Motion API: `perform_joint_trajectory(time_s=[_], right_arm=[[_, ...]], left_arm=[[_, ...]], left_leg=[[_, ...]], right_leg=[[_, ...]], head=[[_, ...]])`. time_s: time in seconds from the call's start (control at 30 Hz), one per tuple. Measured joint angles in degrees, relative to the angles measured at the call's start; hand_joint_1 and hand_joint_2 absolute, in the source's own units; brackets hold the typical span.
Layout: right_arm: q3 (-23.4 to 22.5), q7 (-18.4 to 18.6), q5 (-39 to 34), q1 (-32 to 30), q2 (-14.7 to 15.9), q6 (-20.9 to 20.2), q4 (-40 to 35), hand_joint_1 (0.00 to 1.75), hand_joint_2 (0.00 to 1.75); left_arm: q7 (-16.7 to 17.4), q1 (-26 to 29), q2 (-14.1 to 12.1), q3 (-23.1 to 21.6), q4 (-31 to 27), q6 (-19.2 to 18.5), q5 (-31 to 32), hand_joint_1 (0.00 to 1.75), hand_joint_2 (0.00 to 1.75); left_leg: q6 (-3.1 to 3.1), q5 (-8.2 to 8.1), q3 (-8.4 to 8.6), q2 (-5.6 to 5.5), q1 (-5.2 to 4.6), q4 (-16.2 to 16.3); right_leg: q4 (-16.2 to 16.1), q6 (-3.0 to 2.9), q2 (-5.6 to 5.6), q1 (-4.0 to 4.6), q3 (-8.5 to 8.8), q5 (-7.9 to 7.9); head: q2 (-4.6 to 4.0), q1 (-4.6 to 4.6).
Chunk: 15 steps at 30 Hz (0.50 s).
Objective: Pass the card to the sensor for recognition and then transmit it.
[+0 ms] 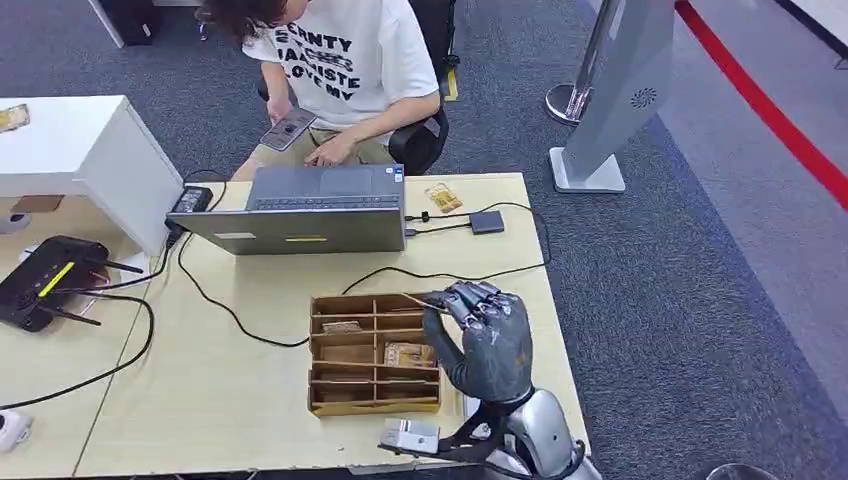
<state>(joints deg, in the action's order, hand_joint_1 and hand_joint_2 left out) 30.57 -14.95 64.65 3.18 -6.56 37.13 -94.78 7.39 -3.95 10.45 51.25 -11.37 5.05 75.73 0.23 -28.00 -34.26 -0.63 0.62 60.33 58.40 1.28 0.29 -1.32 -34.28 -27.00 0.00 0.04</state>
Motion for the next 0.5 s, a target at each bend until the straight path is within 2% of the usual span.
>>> perform_joint_trajectory(time_s=[0.13,0.5], right_arm=[[-2.97,-2.67,-1.05,-2.03,-2.4,0.0,-3.45,1.75,1.75],[-6.86,-5.66,-1.05,-3.42,-5.53,-0.02,-6.71,1.75,1.75]], left_arm=[[0.0,-0.01,0.11,0.0,0.0,0.09,0.15,0.0,0.0],[-0.02,-0.06,0.2,0.0,0.0,0.24,0.66,0.0,0.0]], left_leg=[[0.0,0.0,0.0,0.0,-0.01,0.0],[0.01,0.01,0.02,0.01,0.0,0.0]], right_leg=[[0.0,0.0,0.0,-0.01,0.01,0.01],[0.0,0.0,0.01,0.0,0.01,0.02]], head=[[0.0,0.02],[0.0,0.0]])
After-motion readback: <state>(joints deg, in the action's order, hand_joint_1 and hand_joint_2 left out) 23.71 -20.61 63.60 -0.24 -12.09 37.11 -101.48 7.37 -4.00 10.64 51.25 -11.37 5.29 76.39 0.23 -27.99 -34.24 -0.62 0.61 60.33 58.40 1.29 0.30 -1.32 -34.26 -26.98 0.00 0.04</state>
